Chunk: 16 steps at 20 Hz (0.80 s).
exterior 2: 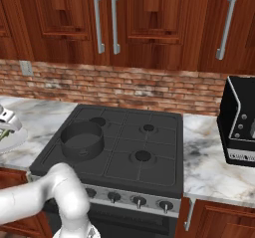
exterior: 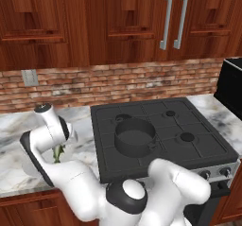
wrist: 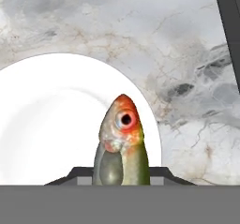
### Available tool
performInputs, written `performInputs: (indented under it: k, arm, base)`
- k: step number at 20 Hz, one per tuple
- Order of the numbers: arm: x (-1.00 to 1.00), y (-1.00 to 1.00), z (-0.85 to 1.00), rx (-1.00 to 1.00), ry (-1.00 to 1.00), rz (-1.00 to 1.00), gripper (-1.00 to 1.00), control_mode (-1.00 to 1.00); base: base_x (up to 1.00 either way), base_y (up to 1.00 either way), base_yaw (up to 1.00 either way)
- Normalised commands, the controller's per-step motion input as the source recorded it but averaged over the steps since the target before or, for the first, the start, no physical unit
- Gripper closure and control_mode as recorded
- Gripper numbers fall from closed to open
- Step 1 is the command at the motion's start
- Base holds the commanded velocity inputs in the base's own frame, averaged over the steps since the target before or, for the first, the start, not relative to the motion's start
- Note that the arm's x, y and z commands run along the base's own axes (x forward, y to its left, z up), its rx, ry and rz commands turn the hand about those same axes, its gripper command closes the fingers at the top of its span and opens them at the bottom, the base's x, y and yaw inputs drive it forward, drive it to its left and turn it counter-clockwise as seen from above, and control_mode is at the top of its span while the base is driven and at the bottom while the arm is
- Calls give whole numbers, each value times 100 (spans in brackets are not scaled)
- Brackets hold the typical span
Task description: Retrieve the frozen meat and place it in the pot on a burner. Then turn the burner on.
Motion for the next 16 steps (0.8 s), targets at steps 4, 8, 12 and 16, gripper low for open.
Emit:
performInputs:
  k: [4, 8, 12, 16]
  arm:
    - [-67, -76, 34, 0, -26, -3, 100, -100]
    - [-52, -78, 47, 1, -23, 0, 100, -100]
    - [-30, -87, 72, 7, -14, -1, 100, -100]
    - [-21, -91, 87, 8, -6, 0, 100, -100]
  base:
    - [0, 0, 0]
    - [0, 0, 0]
    - [0, 0, 0]
    - [0, 0, 0]
